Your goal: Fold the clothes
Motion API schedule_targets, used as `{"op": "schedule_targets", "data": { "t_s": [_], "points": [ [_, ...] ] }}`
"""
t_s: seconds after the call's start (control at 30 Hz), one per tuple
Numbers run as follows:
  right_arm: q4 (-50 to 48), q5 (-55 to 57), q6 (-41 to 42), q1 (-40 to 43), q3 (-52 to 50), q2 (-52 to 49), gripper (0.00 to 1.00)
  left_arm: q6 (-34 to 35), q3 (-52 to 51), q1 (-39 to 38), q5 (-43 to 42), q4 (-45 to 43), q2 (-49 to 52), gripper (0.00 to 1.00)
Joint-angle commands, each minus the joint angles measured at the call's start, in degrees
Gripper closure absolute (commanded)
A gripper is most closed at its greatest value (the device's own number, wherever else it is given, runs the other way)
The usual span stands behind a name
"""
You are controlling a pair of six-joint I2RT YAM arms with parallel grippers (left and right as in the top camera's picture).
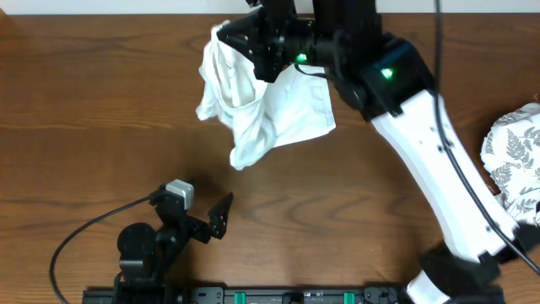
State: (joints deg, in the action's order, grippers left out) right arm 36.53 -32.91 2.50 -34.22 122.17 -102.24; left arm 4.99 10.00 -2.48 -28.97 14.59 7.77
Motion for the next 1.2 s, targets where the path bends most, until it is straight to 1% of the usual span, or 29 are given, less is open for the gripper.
{"op": "schedule_targets", "data": {
  "t_s": [0.0, 0.13, 0.23, 0.3, 0.4, 0.57, 0.67, 0.73, 0.83, 1.03, 1.17],
  "points": [
    [-2.7, 8.0, 0.0, -1.7, 0.8, 4.9, 0.99, 1.1, 4.0, -0.2, 9.2, -0.5, 0.9, 0.02],
    [-6.6, 9.0, 1.7, -1.8, 0.8, 6.1, 0.99, 1.2, 4.2, -0.2, 8.4, -0.1, 2.8, 0.02],
    [-9.1, 9.0, 4.1, -1.9, 0.8, 6.2, 0.99, 1.4, 4.2, -0.2, 8.5, 3.0, 3.9, 0.02],
    [-10.7, 9.0, 5.7, -1.9, 0.8, 6.2, 0.99, 2.7, 4.1, -0.2, 8.5, 6.4, 4.3, 0.02],
    [-12.5, 9.2, 7.1, -1.9, 0.8, 6.2, 0.99, 3.8, 4.0, -0.2, 8.4, 5.8, 5.1, 0.02],
    [-12.7, 10.6, 8.0, -2.0, 0.8, 6.2, 0.99, 8.9, 4.6, -0.2, 8.5, 3.3, 5.9, 0.02],
    [-12.3, 10.6, 8.0, -2.3, 0.8, 6.2, 0.99, 9.5, 6.9, -0.2, 8.5, 3.1, 7.0, 0.02],
    [-12.0, 11.0, 8.0, -2.7, 0.8, 6.2, 0.99, 11.5, 9.2, -0.2, 8.5, 3.4, 8.5, 0.02],
    [-11.8, 12.9, 8.0, -3.5, 0.8, 6.2, 0.99, 13.1, 14.2, -0.4, 8.7, 6.3, 12.8, 0.02],
    [-11.0, 16.3, 8.0, -4.9, 0.8, 6.2, 0.99, 13.1, 27.9, -1.6, 9.2, 16.4, 27.3, 0.02],
    [-10.4, 18.6, 8.0, -5.4, 0.8, 6.1, 0.99, 10.5, 34.1, -4.0, 9.2, 18.6, 36.9, 0.02]
  ]
}}
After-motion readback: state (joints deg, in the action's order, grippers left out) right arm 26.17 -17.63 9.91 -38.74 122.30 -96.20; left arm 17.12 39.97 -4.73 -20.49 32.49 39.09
